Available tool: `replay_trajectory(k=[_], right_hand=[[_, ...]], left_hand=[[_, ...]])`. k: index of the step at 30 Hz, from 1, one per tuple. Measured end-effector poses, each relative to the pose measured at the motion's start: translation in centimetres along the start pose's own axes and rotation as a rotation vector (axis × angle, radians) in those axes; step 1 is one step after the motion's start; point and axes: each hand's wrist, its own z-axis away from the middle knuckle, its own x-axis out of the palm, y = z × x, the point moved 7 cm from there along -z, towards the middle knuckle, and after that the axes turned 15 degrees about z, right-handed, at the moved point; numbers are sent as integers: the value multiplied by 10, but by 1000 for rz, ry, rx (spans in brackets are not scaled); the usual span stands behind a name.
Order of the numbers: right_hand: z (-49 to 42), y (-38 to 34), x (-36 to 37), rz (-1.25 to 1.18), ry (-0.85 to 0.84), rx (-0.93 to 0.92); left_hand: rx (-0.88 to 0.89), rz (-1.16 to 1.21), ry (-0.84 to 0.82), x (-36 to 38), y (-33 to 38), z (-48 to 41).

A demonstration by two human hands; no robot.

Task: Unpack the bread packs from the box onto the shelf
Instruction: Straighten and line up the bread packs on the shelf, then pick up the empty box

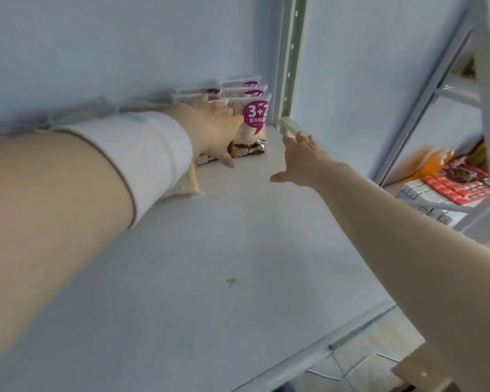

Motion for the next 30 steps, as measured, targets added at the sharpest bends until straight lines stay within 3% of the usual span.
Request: replay_trajectory(k=[6,12,20,25,30], right_hand=[[115,11,8,74,-115,16],[218,63,18,99,-274,68],[397,215,69,-6,-398,283],[523,321,155,-64,-549,496],[595,394,234,-140,-667,639]], left_hand=[[0,121,-256,11,58,75],[166,197,-341,-9,177,126],[457,187,-418,-21,406,155],[613,136,-506,11,557,178],[678,36,-544,48,658,173]])
